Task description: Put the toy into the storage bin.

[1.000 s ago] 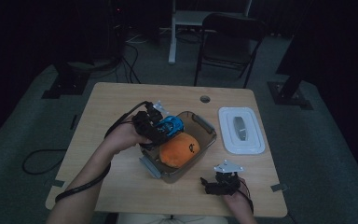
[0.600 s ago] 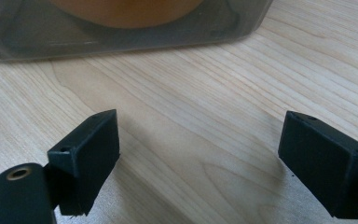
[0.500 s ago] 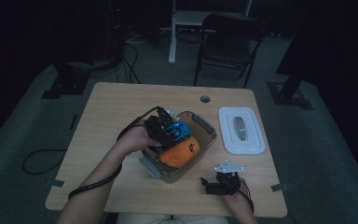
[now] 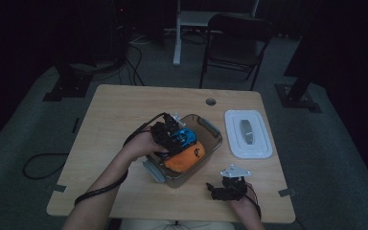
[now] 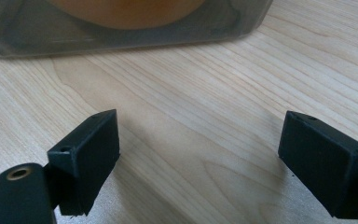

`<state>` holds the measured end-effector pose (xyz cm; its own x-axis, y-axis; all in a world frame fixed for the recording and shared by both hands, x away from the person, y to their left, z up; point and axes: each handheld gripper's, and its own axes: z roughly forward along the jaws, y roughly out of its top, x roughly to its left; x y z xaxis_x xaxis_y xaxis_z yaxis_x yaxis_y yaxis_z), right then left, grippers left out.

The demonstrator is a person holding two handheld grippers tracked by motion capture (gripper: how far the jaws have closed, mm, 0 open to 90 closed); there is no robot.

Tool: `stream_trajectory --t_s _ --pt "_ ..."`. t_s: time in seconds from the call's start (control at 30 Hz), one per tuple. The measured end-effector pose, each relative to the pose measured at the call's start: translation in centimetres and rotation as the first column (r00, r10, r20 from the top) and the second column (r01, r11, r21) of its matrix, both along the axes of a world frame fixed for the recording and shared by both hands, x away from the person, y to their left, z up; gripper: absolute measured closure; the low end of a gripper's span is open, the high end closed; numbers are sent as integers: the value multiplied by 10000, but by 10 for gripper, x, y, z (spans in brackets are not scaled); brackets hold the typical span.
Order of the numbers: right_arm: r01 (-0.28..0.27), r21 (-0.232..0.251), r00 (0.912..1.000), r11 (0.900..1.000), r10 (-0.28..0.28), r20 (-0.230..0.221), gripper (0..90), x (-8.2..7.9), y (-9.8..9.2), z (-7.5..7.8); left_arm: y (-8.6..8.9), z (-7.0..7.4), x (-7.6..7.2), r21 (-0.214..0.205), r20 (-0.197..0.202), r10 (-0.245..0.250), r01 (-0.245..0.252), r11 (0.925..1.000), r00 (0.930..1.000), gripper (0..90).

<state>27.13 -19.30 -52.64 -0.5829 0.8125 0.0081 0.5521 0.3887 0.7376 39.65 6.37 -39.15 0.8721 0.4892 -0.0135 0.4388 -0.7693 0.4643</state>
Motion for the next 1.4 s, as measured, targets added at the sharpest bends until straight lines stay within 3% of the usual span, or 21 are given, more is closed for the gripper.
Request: stream_trajectory --t_s 0.07,0.23,0.57,0.77,0.87,1.07,1.13,1.23,1.33,1.4 --pt "4 16 10000 10000 -4 -6 120 0 0 0 1 1 0 -171 -184 -105 102 9998 9998 220" --pt "0 3 10000 10000 0 -9 120 0 0 0 3 11 -4 -505 235 -52 64 9987 9997 182" --pt "1 -14 10000 10000 -1 -9 120 0 0 0 14 25 -11 -734 784 -287 345 9967 9965 113" --pt "12 -11 10000 10000 -12 -9 120 0 0 0 30 31 -12 -1576 1328 96 116 9874 9911 114" --pt "18 -43 10000 10000 -18 -16 120 0 0 0 41 32 -11 -1783 1455 281 -17 9840 9890 114" --pt "36 -82 10000 10000 -36 -37 120 0 1 0 59 26 -7 -1663 1734 707 -415 9852 9823 115" --pt "39 -87 10000 10000 -39 -38 120 0 1 0 66 23 -6 -1773 1927 857 -512 9828 9775 115" --pt "39 -88 10000 10000 -39 -50 120 0 1 0 76 18 -3 -2049 1914 1086 -685 9764 9755 115" --pt "37 -104 10000 9999 -38 -48 120 0 1 0 84 13 -1 -2079 1847 1309 -915 9739 9740 115" --pt "38 -110 10000 9999 -39 -58 120 0 1 0 91 9 2 -2404 1712 1359 -924 9663 9758 115"
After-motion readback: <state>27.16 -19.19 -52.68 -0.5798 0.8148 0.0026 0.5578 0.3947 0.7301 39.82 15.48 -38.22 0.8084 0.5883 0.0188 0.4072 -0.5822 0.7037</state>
